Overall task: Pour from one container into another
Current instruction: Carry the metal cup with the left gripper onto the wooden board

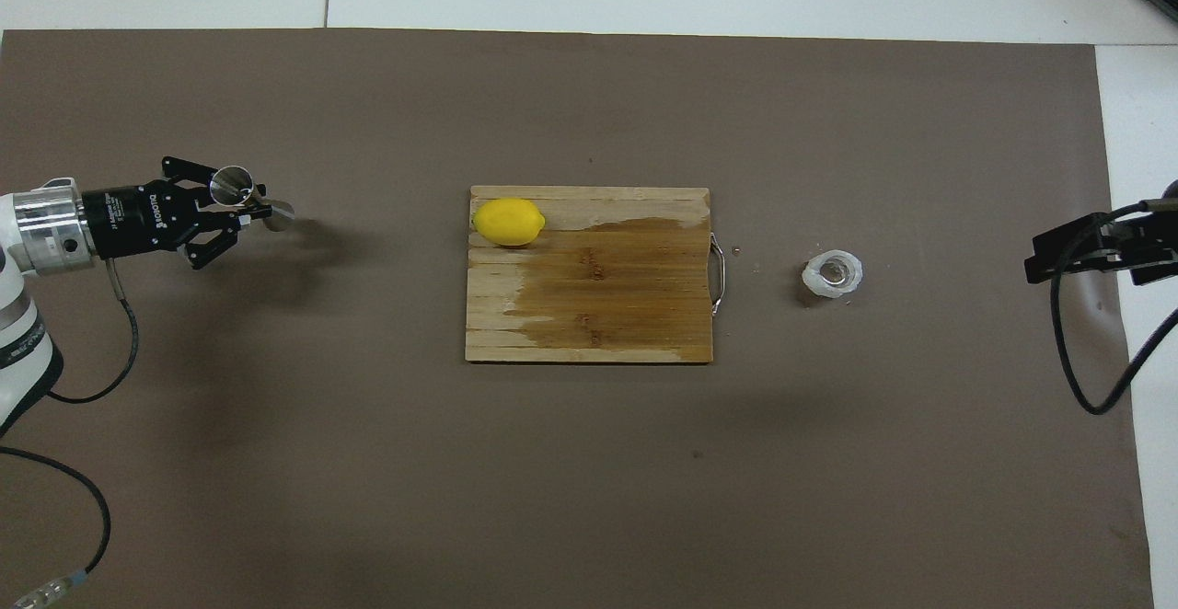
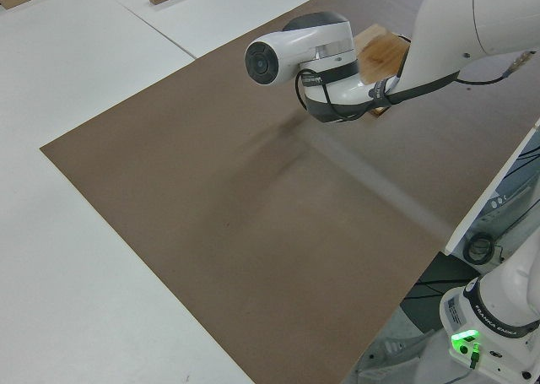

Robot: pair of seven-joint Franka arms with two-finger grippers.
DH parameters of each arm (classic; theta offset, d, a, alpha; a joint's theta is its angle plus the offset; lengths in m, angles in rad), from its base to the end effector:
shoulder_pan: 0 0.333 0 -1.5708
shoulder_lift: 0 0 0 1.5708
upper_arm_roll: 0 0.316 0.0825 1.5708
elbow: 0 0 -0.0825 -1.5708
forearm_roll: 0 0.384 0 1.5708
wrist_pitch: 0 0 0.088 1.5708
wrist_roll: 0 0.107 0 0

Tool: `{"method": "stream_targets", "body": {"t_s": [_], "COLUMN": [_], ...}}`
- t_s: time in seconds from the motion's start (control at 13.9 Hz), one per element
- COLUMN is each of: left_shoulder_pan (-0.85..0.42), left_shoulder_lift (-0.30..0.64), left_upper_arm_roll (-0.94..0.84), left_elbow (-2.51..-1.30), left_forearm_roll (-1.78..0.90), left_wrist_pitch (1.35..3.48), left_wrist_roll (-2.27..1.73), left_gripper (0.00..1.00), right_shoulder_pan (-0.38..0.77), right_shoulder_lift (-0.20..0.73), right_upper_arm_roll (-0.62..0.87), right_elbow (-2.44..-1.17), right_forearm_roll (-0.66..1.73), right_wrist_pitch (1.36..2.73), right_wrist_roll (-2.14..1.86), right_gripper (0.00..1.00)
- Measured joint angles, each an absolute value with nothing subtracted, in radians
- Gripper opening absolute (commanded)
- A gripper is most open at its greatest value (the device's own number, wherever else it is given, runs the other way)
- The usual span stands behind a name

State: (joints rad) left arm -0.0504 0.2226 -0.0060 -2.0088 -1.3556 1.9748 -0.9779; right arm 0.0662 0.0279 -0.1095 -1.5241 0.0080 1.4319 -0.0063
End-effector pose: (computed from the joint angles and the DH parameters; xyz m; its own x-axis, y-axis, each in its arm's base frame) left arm 0.5884 -0.0955 0.3664 -0.0406 0.3934 -0.9185 0.9894 0.1438 0.0178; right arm 0.5477 -0.0219 0.6196 0.9922 -0.0359 -0.1196 -0.0368 -0.9993 -0.0057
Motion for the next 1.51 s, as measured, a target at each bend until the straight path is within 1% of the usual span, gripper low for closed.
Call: {"method": "stream_targets", "body": {"t_s": [0.22, 0.36, 0.5, 0.72, 1.01, 1.23, 1.51], "left_shoulder_pan": [-0.234, -0.391, -0.501, -0.546, -0.556, -0.561, -0.575], "left_shoulder_lift": [0.179, 0.18, 0.195, 0.233, 0.285, 0.307, 0.326], "left_upper_arm_roll": [-0.009, -0.01, -0.011, -0.008, -0.005, -0.004, -0.004], "left_elbow": [-2.055, -2.064, -2.062, -2.06, -2.054, -2.053, -2.05], "left_forearm_roll": [-1.493, -1.657, -1.768, -1.819, -1.906, -1.935, -1.944], "left_wrist_pitch": [2.154, 2.349, 2.454, 2.479, 2.484, 2.501, 2.524], "left_wrist_roll": [-0.981, -0.983, -0.983, -0.98, -0.904, -0.863, -0.823], "left_gripper": [0.0, 0.0, 0.0, 0.0, 0.0, 0.0, 0.0], "right_shoulder_pan": [0.066, 0.066, 0.066, 0.066, 0.061, 0.015, 0.02], "right_shoulder_lift": [0.028, 0.028, 0.028, 0.028, 0.028, 0.028, 0.027], "right_upper_arm_roll": [-0.11, -0.11, -0.11, -0.11, -0.11, -0.114, -0.1], "right_elbow": [-1.524, -1.524, -1.524, -1.524, -1.524, -1.525, -1.527], "right_forearm_roll": [0.008, 0.008, 0.008, 0.008, 0.008, 0.008, 0.012], "right_wrist_pitch": [1.432, 1.432, 1.432, 1.432, 1.427, 1.407, 1.382], "right_wrist_roll": [-0.006, -0.006, -0.006, -0.006, -0.006, -0.012, -0.073], "right_gripper": [1.0, 1.0, 1.0, 1.0, 1.0, 1.0, 1.0]}}
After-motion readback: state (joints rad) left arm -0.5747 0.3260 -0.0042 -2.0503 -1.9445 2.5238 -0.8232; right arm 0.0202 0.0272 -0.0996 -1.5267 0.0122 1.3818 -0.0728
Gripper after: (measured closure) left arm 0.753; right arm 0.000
